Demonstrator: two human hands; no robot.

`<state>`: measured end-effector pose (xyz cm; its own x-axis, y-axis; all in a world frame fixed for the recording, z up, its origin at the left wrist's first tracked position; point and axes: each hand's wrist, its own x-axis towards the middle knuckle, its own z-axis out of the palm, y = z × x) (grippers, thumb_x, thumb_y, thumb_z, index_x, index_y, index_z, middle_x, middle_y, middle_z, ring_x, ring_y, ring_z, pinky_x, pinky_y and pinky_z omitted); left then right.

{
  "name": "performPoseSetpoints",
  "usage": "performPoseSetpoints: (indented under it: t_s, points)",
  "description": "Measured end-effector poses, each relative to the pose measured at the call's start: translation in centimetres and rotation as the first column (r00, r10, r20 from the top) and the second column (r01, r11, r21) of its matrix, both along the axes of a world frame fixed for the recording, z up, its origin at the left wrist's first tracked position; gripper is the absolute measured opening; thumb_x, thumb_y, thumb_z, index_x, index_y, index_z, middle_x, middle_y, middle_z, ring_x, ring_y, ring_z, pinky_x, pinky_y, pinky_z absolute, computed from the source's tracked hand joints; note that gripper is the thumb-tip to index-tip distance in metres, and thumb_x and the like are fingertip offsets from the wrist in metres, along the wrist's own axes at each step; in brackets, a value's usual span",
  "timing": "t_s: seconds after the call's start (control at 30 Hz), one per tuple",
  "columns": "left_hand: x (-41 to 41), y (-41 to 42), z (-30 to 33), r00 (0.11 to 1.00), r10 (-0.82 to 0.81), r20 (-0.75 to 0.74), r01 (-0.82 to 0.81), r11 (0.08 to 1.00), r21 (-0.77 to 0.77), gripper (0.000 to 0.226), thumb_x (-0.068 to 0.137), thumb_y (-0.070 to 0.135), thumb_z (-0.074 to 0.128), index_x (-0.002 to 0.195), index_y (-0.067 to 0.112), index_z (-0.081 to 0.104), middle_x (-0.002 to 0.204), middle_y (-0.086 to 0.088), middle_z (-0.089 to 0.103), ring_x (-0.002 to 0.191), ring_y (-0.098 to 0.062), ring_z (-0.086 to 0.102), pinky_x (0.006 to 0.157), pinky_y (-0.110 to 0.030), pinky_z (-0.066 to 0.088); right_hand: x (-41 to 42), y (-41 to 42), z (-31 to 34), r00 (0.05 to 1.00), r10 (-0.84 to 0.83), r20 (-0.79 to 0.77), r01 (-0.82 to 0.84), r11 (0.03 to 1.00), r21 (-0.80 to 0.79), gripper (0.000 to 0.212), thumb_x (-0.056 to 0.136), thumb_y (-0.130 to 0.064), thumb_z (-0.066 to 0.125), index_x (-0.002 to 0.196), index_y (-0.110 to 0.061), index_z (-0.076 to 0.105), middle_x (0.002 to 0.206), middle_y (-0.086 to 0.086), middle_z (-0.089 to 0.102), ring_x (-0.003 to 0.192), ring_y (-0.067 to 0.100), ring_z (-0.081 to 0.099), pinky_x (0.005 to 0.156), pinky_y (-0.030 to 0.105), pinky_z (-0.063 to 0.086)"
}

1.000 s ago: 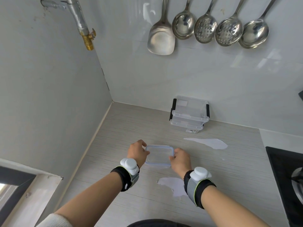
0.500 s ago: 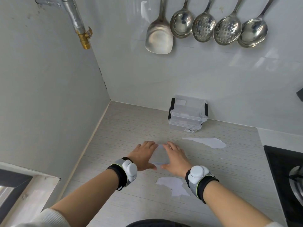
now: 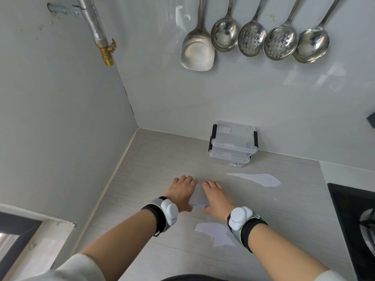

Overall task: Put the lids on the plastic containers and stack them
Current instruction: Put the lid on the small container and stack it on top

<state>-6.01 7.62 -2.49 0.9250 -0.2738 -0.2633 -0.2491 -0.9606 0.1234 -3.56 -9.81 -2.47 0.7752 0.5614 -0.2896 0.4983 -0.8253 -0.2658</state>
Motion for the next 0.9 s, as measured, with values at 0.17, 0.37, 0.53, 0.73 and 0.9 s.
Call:
performPoseSetpoints:
  t_s: [0.17, 0.37, 0.53, 0.73, 0.9]
  points:
    - [2.2, 0.1, 3.1, 0.992, -0.013, 0.122, 0.022, 0.997, -0.073, 0.087, 0.059, 0.040, 0.077, 0.135, 0.017, 0.042, 0.130, -0.004, 0.050, 0.116, -0.027, 0.048, 0.097, -0.039, 0.040, 2.1, -1.4, 3.8, 0.995, -0.024, 0.092, 0.016, 0.996, 0.087, 0.080, 0.074, -0.031, 0.071, 0.144, -0.020, 0.036, 0.139, 0.000, 0.043, 0.129, 0.024, 0.039, 0.105, 0.031, 0.041]
    - [7.3, -1.0, 9.7, 0.949, -0.045, 0.311, 0.091, 0.987, -0.135, 0.085, 0.060, 0.038, 0.077, 0.136, 0.020, 0.044, 0.131, -0.003, 0.051, 0.121, -0.025, 0.048, 0.099, -0.036, 0.037, 6.5, -3.9, 10.9, 0.963, -0.093, 0.253, 0.046, 0.982, 0.184, 0.080, 0.068, -0.041, 0.073, 0.140, -0.024, 0.042, 0.134, -0.003, 0.048, 0.125, 0.022, 0.042, 0.103, 0.033, 0.043]
    - [11.9, -3.3, 14.0, 0.937, -0.100, 0.336, 0.151, 0.980, -0.132, 0.087, 0.069, 0.040, 0.076, 0.144, 0.016, 0.037, 0.140, -0.007, 0.045, 0.129, -0.027, 0.042, 0.106, -0.040, 0.034, 10.8, -6.6, 15.5, 0.946, -0.139, 0.293, 0.097, 0.983, 0.154, 0.083, 0.066, -0.046, 0.073, 0.140, -0.027, 0.041, 0.136, -0.006, 0.048, 0.128, 0.019, 0.041, 0.103, 0.033, 0.044]
    - [16.4, -5.5, 15.3, 0.950, -0.177, 0.255, 0.203, 0.976, -0.077, 0.086, 0.078, 0.041, 0.071, 0.148, 0.016, 0.029, 0.144, -0.007, 0.041, 0.131, -0.028, 0.039, 0.107, -0.043, 0.034, 14.3, -9.1, 16.3, 0.955, -0.165, 0.247, 0.135, 0.982, 0.136, 0.077, 0.067, -0.049, 0.070, 0.136, -0.029, 0.042, 0.136, -0.008, 0.049, 0.126, 0.018, 0.043, 0.101, 0.037, 0.046]
    - [18.8, -7.4, 14.4, 0.959, -0.192, 0.208, 0.204, 0.978, -0.037, 0.083, 0.080, 0.039, 0.068, 0.148, 0.015, 0.027, 0.144, -0.008, 0.040, 0.131, -0.029, 0.040, 0.106, -0.043, 0.036, 16.6, -10.1, 15.3, 0.963, -0.198, 0.182, 0.174, 0.975, 0.139, 0.076, 0.069, -0.046, 0.071, 0.137, -0.028, 0.042, 0.137, -0.007, 0.049, 0.127, 0.018, 0.042, 0.099, 0.037, 0.046]
